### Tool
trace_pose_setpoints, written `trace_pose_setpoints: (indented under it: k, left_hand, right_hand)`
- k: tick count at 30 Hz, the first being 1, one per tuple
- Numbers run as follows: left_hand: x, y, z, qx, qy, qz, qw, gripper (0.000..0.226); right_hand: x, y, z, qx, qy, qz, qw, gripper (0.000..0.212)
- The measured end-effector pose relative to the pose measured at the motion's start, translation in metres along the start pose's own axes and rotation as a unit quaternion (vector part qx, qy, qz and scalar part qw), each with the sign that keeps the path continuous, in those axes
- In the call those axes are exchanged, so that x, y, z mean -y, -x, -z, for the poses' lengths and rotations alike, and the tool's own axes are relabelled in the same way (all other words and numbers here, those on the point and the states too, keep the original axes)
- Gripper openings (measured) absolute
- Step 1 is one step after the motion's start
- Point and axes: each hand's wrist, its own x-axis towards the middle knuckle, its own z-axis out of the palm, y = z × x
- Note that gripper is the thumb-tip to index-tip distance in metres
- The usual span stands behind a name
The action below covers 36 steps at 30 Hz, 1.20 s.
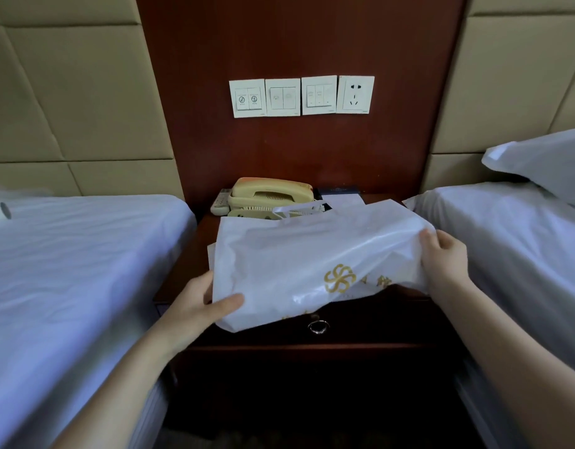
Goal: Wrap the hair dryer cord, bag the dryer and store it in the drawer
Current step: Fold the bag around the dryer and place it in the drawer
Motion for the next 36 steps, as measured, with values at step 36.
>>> trace_pose_setpoints:
  k: [36]
  left_hand:
    - [-0.018, -0.071, -0.056, 0.022, -0.509, 0.089, 0.856, 0.056]
  right_hand:
    - [0.02, 0.012, -0.015, 0.114, 0.399, 0.057, 0.908, 0.047]
